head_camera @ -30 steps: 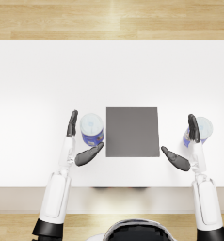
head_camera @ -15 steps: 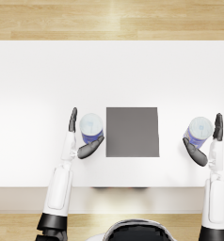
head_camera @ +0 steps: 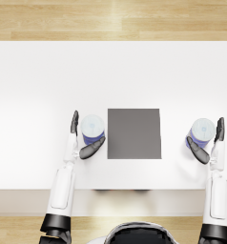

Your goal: Pick up the blue can on the left and place it in the middle, then pick up the blue can on the right and place it on top of the can in the middle

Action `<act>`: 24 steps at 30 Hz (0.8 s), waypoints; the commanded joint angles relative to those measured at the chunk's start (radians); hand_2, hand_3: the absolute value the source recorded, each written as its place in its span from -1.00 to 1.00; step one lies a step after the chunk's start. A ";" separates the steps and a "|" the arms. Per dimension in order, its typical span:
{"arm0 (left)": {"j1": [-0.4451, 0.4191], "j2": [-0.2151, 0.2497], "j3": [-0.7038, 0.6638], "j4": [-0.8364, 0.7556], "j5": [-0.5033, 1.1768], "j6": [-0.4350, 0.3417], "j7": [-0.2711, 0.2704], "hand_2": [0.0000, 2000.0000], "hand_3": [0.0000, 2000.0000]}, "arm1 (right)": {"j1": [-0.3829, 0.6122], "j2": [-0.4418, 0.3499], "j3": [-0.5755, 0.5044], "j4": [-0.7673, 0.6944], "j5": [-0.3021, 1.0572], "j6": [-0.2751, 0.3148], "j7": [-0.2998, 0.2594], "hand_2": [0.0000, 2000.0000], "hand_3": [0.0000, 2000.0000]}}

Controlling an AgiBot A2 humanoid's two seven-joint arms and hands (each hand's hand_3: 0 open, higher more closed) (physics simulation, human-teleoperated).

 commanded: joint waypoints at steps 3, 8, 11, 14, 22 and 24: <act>0.034 0.018 0.015 0.050 0.000 0.000 0.000 -1.00 -1.00 | 0.061 -0.010 0.024 -0.125 0.000 0.000 0.000 -1.00 -1.00; 0.065 0.038 0.012 0.132 0.000 0.000 0.000 -1.00 -1.00 | 0.096 -0.022 0.036 -0.222 0.000 0.000 0.000 -1.00 -1.00; 0.069 0.045 0.015 0.169 0.000 0.000 0.000 -1.00 -1.00 | 0.106 -0.028 0.043 -0.271 0.000 -0.002 0.000 -1.00 -1.00; 0.066 0.050 0.023 0.182 0.000 0.000 0.000 -1.00 -1.00 | 0.116 -0.034 0.046 -0.298 0.000 -0.002 0.000 -1.00 -1.00; 0.105 0.073 -0.014 0.236 0.000 -0.019 -0.002 1.00 0.31 | 0.114 -0.045 0.043 -0.228 0.000 0.069 0.007 1.00 0.31; 0.108 0.077 -0.021 0.191 0.000 -0.019 -0.004 1.00 0.52 | 0.102 -0.049 0.033 -0.112 0.001 0.051 0.006 1.00 0.52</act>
